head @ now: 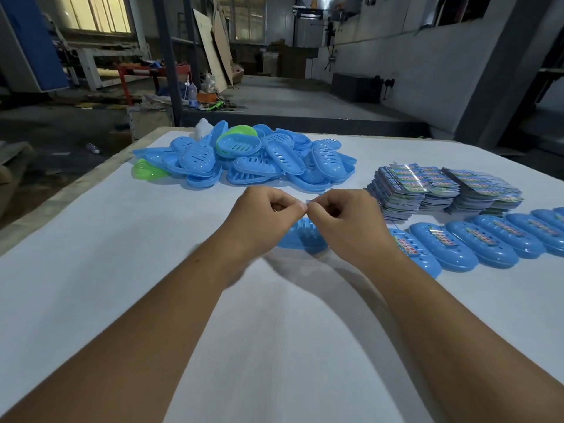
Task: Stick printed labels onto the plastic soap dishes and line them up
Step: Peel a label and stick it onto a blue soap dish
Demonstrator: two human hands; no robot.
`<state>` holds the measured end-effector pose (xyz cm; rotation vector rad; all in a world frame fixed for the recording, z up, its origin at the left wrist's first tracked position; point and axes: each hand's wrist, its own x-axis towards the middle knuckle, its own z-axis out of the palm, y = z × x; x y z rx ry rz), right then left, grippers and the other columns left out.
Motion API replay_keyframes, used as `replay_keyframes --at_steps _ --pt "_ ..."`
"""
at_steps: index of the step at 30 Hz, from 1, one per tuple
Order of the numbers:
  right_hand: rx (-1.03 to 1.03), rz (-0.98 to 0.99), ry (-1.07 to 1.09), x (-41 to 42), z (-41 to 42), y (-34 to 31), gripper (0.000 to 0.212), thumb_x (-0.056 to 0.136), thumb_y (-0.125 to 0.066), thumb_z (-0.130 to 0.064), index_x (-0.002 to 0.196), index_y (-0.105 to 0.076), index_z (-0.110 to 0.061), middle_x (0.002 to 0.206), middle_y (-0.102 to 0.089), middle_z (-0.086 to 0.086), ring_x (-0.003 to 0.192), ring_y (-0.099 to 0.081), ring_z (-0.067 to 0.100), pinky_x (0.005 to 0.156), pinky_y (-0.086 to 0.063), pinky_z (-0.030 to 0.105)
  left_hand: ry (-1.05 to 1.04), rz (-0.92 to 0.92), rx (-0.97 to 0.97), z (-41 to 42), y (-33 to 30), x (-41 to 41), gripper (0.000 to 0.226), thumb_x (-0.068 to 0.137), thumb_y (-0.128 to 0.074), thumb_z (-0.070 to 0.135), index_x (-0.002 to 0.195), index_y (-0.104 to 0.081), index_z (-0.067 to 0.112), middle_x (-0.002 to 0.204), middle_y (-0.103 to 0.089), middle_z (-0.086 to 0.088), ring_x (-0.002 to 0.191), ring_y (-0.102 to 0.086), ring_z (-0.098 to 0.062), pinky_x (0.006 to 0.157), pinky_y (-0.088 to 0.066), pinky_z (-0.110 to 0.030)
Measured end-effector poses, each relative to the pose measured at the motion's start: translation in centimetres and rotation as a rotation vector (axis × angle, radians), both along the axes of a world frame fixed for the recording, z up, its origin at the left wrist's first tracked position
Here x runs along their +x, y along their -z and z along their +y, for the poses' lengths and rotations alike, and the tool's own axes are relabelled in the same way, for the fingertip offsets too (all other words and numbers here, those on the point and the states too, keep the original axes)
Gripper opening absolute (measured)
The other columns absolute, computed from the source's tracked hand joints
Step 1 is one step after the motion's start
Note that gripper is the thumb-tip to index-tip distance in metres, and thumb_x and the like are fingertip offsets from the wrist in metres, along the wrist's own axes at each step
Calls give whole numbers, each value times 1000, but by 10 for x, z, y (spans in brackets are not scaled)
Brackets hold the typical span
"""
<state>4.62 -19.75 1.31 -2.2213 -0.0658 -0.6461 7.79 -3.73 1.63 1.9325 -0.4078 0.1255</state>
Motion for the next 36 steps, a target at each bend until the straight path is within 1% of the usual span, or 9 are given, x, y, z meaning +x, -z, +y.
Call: replay_keyframes --at_steps 4,6,9,17,23,25,28,32,36 --pt "-46 -16 -36 1 2 2 28 97 -62 -29 69 -66 -33 63 -65 -15 59 -56 7 57 -44 25 -31 -22 -28 2 2 5 11 84 -77 35 78 -76 26 70 -72 14 62 -62 3 57 -46 -10" --pt "-60 -16 14 2 2 3 25 96 -63 -31 72 -70 -28 62 -65 -16 60 -56 6 57 -43 24 -44 -31 -32 2 3 6 13 83 -79 37 77 -76 25 68 -71 13 59 -60 2 56 -46 -11" --pt "-57 29 121 6 -3 2 29 90 -66 -33 73 -73 -11 60 -64 2 53 -47 11 57 -44 34 -54 -28 -52 2 3 7 13 82 -80 34 75 -75 25 59 -66 17 52 -55 4 50 -41 -10" --pt "84 134 113 5 -5 -2 27 83 -66 -29 69 -70 -6 56 -55 11 51 -37 12 54 -35 29 -84 65 -85 4 0 8 12 86 -75 31 76 -76 23 57 -64 14 48 -51 3 45 -39 -10" --pt "145 260 68 5 -10 -2 44 79 -69 -36 71 -60 7 56 -43 6 49 -31 14 45 -28 24 -121 169 -66 4 6 9 19 81 -77 36 77 -78 18 69 -74 3 61 -61 -12 64 -48 -27" --pt "119 280 51 5 -12 0 50 80 -75 -41 65 -59 5 52 -40 3 47 -29 13 43 -26 23 -132 165 -11 2 10 9 19 80 -79 36 74 -78 18 66 -73 5 58 -60 -10 62 -47 -26" --pt "46 310 82 7 -14 2 40 82 -76 -42 63 -72 -7 43 -44 -4 39 -32 9 45 -30 25 -180 135 111 2 12 12 18 80 -77 34 68 -77 20 62 -71 6 58 -60 -12 60 -49 -27" --pt "-18 324 93 10 -15 4 35 81 -78 -44 58 -73 -18 39 -48 -8 37 -40 6 45 -32 25 -212 123 215 3 14 12 19 79 -74 33 67 -76 20 62 -70 5 66 -66 -15 64 -52 -30" --pt "-50 317 99 12 -14 5 35 81 -79 -43 55 -72 -20 42 -54 -6 35 -44 5 36 -31 15 -222 111 267 2 14 12 15 81 -73 33 74 -76 20 71 -70 7 71 -66 -13 63 -50 -26"
